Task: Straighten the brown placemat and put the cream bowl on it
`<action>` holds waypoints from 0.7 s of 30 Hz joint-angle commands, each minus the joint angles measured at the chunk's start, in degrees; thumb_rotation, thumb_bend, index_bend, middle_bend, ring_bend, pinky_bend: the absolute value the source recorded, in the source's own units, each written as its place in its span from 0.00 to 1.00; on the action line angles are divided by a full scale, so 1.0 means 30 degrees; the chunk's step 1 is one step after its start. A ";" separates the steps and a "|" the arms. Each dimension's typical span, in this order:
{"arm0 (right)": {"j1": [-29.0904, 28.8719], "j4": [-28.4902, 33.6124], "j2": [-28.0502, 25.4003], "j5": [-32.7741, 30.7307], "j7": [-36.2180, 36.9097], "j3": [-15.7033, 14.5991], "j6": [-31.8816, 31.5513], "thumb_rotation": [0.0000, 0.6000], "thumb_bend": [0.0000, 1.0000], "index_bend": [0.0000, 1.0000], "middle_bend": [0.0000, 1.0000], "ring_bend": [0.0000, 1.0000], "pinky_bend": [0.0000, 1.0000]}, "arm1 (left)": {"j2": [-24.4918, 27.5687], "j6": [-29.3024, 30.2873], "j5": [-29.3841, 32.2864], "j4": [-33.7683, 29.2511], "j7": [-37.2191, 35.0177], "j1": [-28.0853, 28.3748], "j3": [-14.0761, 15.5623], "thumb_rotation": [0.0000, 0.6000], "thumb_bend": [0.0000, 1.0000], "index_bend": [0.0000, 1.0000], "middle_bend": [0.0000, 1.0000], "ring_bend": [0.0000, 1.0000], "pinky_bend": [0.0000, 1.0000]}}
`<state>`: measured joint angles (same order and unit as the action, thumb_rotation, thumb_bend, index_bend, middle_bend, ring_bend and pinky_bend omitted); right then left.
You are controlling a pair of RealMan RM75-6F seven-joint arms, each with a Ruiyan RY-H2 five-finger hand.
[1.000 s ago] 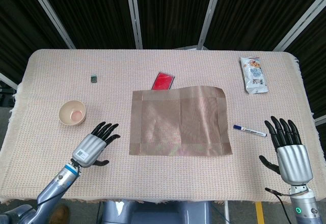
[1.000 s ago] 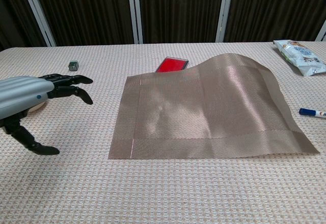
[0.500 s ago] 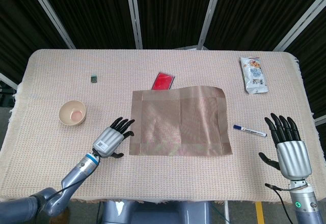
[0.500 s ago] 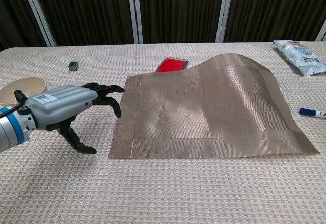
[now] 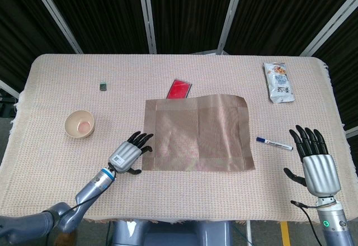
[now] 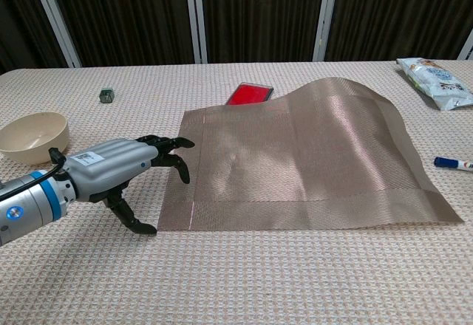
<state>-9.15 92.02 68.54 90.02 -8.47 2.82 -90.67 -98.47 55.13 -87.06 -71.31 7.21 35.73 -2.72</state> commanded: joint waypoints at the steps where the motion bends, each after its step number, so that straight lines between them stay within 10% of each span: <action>1: 0.0061 0.0012 -0.0034 0.0075 0.0082 0.0057 -0.0068 1.00 0.00 0.00 0.00 0.00 0.00 | -0.0249 -0.0260 0.0130 0.0126 0.0327 0.0235 -0.0035 1.00 0.00 0.31 0.00 0.00 0.00; 9: 0.0235 -0.0018 -0.0168 0.0296 0.0404 0.0142 -0.0131 1.00 0.00 0.00 0.00 0.00 0.00 | -0.0609 -0.0806 0.0912 0.0095 0.0973 0.0465 -0.0063 1.00 0.01 0.31 0.00 0.00 0.00; 21: 0.0409 0.0237 -0.0380 0.0587 0.0826 0.0289 -0.0221 1.00 0.00 0.00 0.00 0.00 0.00 | -0.0604 -0.1017 0.1521 -0.0507 0.1971 0.0900 -0.0283 1.00 0.28 0.35 0.00 0.00 0.00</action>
<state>-7.93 92.72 67.41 91.78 -6.00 3.68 -91.33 -100.33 52.14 -82.60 -72.72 13.00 38.35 -3.54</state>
